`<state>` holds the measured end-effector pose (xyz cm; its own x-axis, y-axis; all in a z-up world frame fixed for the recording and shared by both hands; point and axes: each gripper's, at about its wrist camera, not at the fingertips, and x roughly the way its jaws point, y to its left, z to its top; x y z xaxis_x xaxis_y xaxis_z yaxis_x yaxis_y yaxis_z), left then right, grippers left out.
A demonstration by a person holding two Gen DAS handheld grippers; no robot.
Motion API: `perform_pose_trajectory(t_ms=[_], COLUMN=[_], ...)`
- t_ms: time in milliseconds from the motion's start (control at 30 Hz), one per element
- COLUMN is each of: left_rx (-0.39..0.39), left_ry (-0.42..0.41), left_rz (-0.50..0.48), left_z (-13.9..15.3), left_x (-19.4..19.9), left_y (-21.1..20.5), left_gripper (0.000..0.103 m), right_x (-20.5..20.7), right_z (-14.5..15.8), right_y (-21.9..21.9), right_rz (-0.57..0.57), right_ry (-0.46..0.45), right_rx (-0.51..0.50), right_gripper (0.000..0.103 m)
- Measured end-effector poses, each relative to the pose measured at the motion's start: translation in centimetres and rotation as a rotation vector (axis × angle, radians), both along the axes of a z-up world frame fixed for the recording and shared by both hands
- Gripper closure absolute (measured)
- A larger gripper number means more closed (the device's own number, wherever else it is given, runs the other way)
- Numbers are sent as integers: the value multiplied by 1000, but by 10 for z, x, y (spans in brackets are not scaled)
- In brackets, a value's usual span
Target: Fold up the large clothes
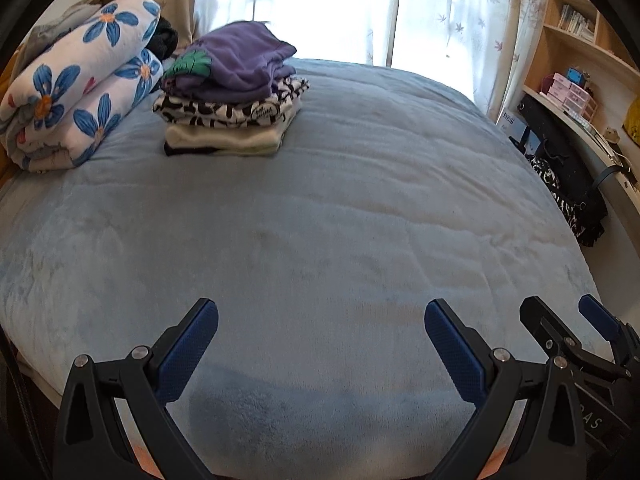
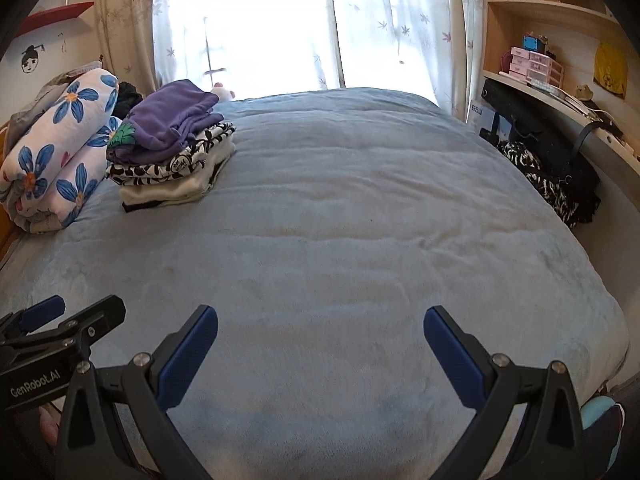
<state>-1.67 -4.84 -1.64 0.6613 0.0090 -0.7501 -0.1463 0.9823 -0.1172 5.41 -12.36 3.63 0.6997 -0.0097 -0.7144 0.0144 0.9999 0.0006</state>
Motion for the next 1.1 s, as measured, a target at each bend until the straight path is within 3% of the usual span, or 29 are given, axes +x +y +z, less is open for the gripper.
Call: perform_pose_trajectory(t_ms=[567,1100], left_rx=[81,106], left_ry=[24,25], left_rz=[21,28], left_z=[-7,-7], left_x=[-3,-4], left_y=[-6,-7], left_gripper=[1,1], right_x=[0,1], right_z=[-4,-6], right_y=[2,0], right_rz=[16,15], right_ry=[0,4], right_rx=[-1,4], right_gripper=[0,0])
